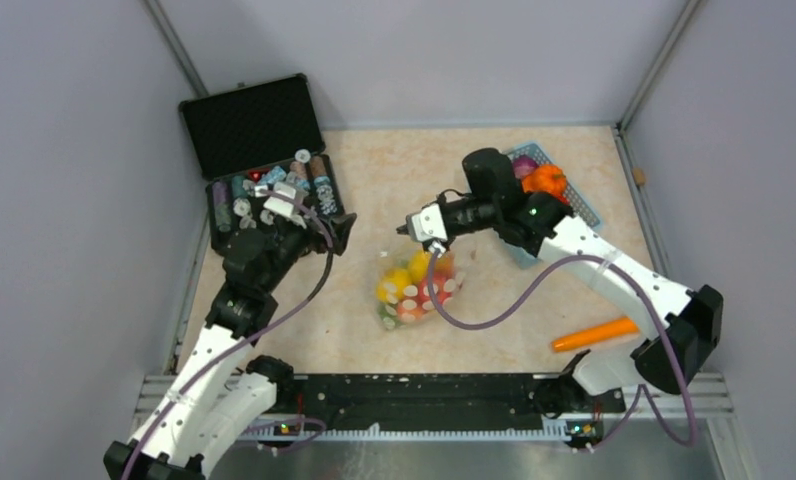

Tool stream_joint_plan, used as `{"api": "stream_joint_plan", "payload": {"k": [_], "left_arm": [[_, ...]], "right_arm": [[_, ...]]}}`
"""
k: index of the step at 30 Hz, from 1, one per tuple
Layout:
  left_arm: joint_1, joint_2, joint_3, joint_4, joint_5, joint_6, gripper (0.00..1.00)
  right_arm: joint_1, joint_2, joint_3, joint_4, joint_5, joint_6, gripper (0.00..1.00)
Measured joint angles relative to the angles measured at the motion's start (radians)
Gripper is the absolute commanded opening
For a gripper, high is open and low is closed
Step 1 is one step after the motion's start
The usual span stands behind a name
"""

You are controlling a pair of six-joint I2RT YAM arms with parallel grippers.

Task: Place the food in the zip-top bag and seal the zipper
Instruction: Adjust the zipper food storage bag at the center of the board.

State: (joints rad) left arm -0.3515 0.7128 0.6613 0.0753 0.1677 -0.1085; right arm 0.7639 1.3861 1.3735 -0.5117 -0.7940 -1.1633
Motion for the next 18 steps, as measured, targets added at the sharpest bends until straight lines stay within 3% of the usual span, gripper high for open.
{"api": "stream_joint_plan", "payload": {"k": [6, 9, 11, 14, 18], "left_arm": [[0.019, 0.069, 0.011, -0.011, 0.019, -0.006, 0.99], [0.055, 0.178, 0.048, -0.020, 0.034, -0.045, 0.99], [0.088, 0.249, 0.073, -0.016, 0.068, -0.086, 0.99], [0.126, 0.344, 0.107, 0.038, 0.170, -0.152, 0.99], [0.145, 0.450, 0.139, 0.154, 0.353, -0.205, 0.99]], "right_arm": [[0.025, -0.134, -0.248, 0.301, 0.233, 0.556, 0.42], [0.068, -0.245, -0.312, 0.384, 0.413, 0.862, 0.69], [0.080, -0.327, -0.344, 0.414, 0.599, 1.055, 0.75], [0.026, -0.428, -0.380, 0.387, 0.850, 1.310, 0.77], [-0.119, -0.488, -0.472, 0.324, 0.980, 1.583, 0.77]]}}
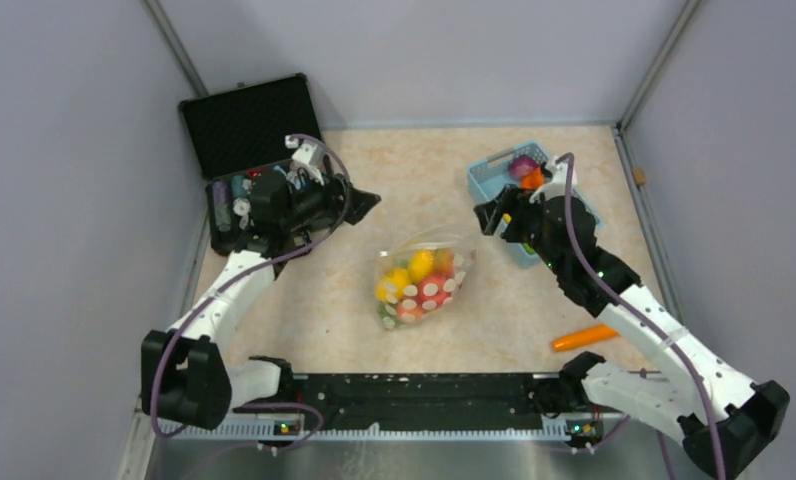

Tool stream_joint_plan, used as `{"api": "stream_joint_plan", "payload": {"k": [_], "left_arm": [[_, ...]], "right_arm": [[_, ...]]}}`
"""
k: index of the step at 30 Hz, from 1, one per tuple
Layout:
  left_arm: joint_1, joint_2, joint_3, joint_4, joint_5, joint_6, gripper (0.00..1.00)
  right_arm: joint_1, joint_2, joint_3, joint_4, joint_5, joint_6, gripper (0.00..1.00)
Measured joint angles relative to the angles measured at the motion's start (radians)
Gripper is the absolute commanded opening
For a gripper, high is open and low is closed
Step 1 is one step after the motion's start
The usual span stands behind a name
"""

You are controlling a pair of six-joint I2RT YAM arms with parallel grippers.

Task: Place the food in the zip-top bag and seal the zipper
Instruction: Adjust the zipper food storage bag at the center of the board.

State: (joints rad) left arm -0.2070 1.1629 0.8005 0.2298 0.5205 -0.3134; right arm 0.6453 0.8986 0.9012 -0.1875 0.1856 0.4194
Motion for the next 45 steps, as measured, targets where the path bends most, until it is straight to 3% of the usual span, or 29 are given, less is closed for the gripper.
{"api": "stream_joint_plan", "payload": {"k": [3, 6, 10, 14, 18, 23, 31, 33, 35, 37, 39, 40, 41, 45], "left_arm": [[0.001, 0.095, 0.088, 0.034, 0.200, 0.001, 0.99], [-0.002, 0.225, 0.293, -0.013, 0.404, 0.048, 0.99], [-0.035, 0.361, 0.591, -0.248, 0.576, 0.264, 0.99], [-0.193, 0.468, 0.828, -0.664, 0.501, 0.587, 0.99], [-0.348, 0.550, 0.872, -0.885, 0.419, 0.730, 0.99], [-0.411, 0.630, 0.883, -1.037, 0.303, 0.784, 0.99], [-0.490, 0.695, 0.983, -1.141, 0.137, 0.792, 0.98], [-0.493, 0.703, 1.000, -1.161, 0.127, 0.791, 0.87], [-0.492, 0.712, 1.020, -1.182, 0.116, 0.787, 0.70], [-0.492, 0.720, 1.029, -1.193, 0.113, 0.780, 0.48], [-0.492, 0.730, 1.032, -1.203, 0.114, 0.772, 0.17], [-0.492, 0.739, 1.032, -1.209, 0.116, 0.768, 0.07], [-0.493, 0.746, 1.032, -1.214, 0.118, 0.765, 0.00], [-0.499, 0.769, 1.026, -1.223, 0.116, 0.744, 0.00]], "right_arm": [[-0.057, 0.042, -0.027, -0.101, 0.075, 0.187, 0.78], [-0.062, 0.132, -0.024, -0.193, 0.136, 0.323, 0.79], [-0.062, 0.164, -0.025, -0.280, 0.209, 0.447, 0.79], [-0.062, 0.097, -0.076, -0.258, 0.277, 0.529, 0.79], [-0.064, 0.018, -0.130, -0.248, 0.342, 0.552, 0.80], [-0.064, -0.017, -0.132, -0.243, 0.423, 0.549, 0.80], [-0.064, -0.029, -0.171, -0.192, 0.435, 0.529, 0.80], [-0.064, -0.029, -0.179, -0.182, 0.429, 0.519, 0.80], [-0.064, -0.029, -0.182, -0.172, 0.425, 0.515, 0.80], [-0.064, -0.029, -0.182, -0.165, 0.425, 0.509, 0.80], [-0.064, -0.029, -0.182, -0.157, 0.427, 0.505, 0.80], [-0.064, -0.029, -0.182, -0.156, 0.429, 0.504, 0.80], [-0.064, -0.029, -0.182, -0.155, 0.433, 0.501, 0.80], [-0.064, -0.029, -0.182, -0.149, 0.446, 0.490, 0.79]]}}
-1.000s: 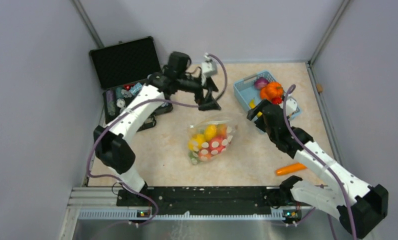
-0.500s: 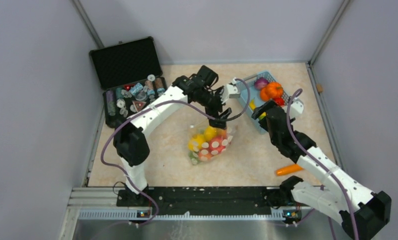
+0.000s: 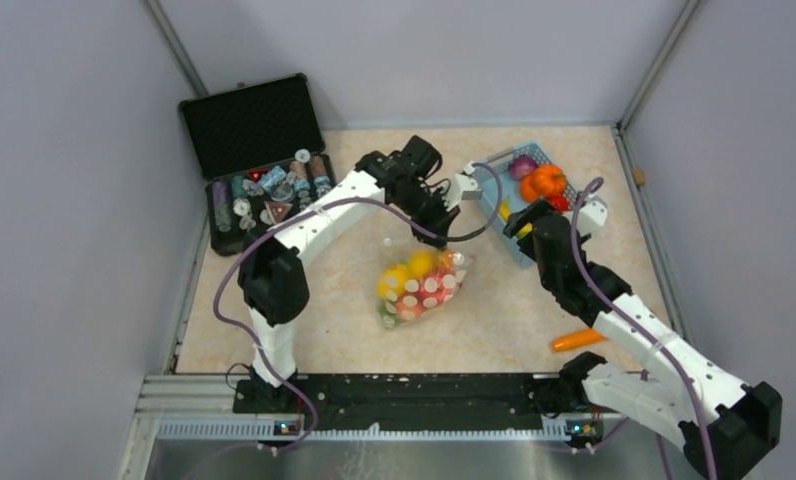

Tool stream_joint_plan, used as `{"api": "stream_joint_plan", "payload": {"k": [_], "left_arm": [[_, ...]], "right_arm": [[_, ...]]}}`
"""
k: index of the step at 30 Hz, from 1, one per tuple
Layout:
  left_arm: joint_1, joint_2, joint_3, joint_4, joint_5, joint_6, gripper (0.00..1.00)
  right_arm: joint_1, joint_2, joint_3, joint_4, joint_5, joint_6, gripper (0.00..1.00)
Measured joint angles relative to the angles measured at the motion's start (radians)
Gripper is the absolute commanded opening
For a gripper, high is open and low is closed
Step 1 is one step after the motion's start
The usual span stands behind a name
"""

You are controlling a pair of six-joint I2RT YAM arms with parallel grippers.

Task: Place the food in the zip-top bag and seal the zipper
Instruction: Adjust the zipper food storage bag at the center of the board.

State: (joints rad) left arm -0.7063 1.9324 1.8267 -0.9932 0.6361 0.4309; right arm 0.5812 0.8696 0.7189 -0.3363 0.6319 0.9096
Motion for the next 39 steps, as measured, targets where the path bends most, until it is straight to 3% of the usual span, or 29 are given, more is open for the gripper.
{"api": "stream_joint_plan", "payload": {"k": [4, 9, 12, 17, 20, 22, 25, 31, 34, 37, 39], "left_arm": [[0.000, -0.011, -0.032, 0.047, -0.030, -0.075, 0.00], [0.023, -0.172, -0.253, 0.325, -0.163, -0.346, 0.00], [0.050, -0.386, -0.457, 0.573, -0.357, -0.601, 0.00], [0.064, -0.594, -0.621, 0.806, -0.608, -0.918, 0.00], [0.064, -0.644, -0.690, 0.923, -0.722, -1.077, 0.00], [0.064, -0.651, -0.738, 0.975, -0.777, -1.181, 0.00], [0.063, -0.647, -0.781, 0.986, -0.819, -1.294, 0.00], [0.045, -0.647, -0.820, 1.008, -0.877, -1.461, 0.00], [0.040, -0.647, -0.821, 1.027, -0.892, -1.516, 0.00], [0.036, -0.657, -0.827, 1.052, -0.903, -1.561, 0.00], [0.034, -0.684, -0.843, 1.054, -0.919, -1.572, 0.00]], "right_arm": [[0.000, 0.000, 0.000, 0.008, 0.001, -0.014, 0.79], [0.000, -0.023, -0.031, 0.098, -0.050, -0.117, 0.78], [-0.001, -0.082, -0.103, 0.227, -0.165, -0.246, 0.74], [-0.001, -0.201, -0.236, 0.498, -0.455, -0.478, 0.63], [0.000, -0.187, -0.241, 0.607, -0.616, -0.603, 0.58], [0.025, -0.156, -0.241, 0.673, -0.716, -0.723, 0.62], [0.142, -0.120, -0.272, 0.752, -0.784, -0.921, 0.63], [0.423, -0.029, -0.458, 1.043, -0.715, -1.250, 0.68], [0.575, 0.132, -0.518, 1.275, -0.583, -1.383, 0.69], [0.653, 0.297, -0.523, 1.492, -0.473, -1.477, 0.70], [0.673, 0.393, -0.523, 1.632, -0.383, -1.521, 0.65]]}}
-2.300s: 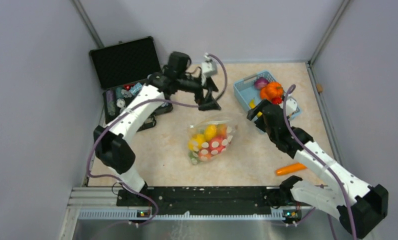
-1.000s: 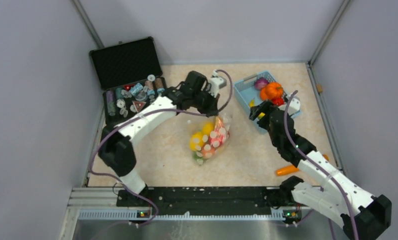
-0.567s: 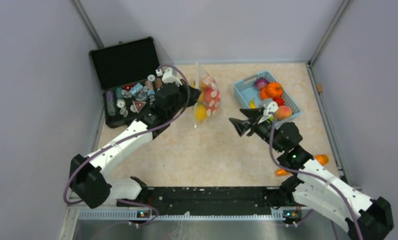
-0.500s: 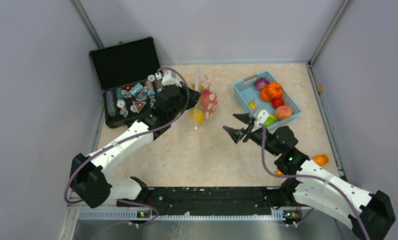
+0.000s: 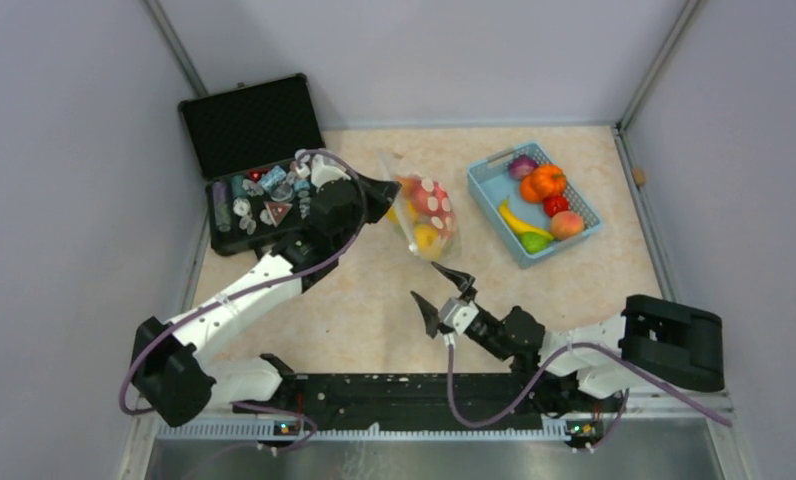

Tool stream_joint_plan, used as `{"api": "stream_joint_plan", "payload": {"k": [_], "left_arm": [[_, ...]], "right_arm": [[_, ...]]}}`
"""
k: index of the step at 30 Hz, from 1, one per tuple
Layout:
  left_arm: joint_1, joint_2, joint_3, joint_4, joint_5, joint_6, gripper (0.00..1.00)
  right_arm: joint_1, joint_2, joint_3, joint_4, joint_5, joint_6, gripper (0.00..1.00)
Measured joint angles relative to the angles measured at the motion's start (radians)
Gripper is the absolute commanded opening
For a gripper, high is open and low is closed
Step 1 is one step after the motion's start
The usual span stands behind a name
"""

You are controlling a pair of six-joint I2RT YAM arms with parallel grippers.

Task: Place the food in the zip-top bag and seal the zipper
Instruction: Adjust the zipper food storage bag at the center of the board.

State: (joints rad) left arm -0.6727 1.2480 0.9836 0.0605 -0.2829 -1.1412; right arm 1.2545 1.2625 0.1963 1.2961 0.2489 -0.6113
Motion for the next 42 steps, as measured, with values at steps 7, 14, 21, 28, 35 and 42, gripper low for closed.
{"api": "stream_joint_plan", "payload": {"k": [7, 14, 21, 28, 35, 42], "left_arm": [[0.000, -0.125, -0.065, 0.001, -0.072, -0.018, 0.00], [0.000, -0.140, -0.096, -0.008, -0.089, -0.060, 0.00], [-0.001, -0.127, -0.098, 0.008, -0.043, -0.120, 0.00], [-0.006, -0.126, -0.181, 0.050, -0.017, -0.212, 0.00], [-0.023, -0.126, -0.205, 0.051, -0.024, -0.260, 0.00], [-0.023, -0.129, -0.198, 0.049, -0.102, -0.247, 0.00]], "right_arm": [[0.001, -0.034, 0.002, 0.123, 0.110, -0.043, 0.66], [-0.020, -0.098, 0.056, 0.046, 0.037, -0.072, 0.71], [-0.061, -0.078, 0.062, -0.021, -0.073, -0.043, 0.75], [-0.104, 0.027, 0.150, -0.039, -0.055, 0.028, 0.74], [-0.106, 0.188, 0.158, 0.137, -0.029, 0.019, 0.72], [-0.106, 0.065, 0.116, 0.108, -0.082, 0.044, 0.71]]}}
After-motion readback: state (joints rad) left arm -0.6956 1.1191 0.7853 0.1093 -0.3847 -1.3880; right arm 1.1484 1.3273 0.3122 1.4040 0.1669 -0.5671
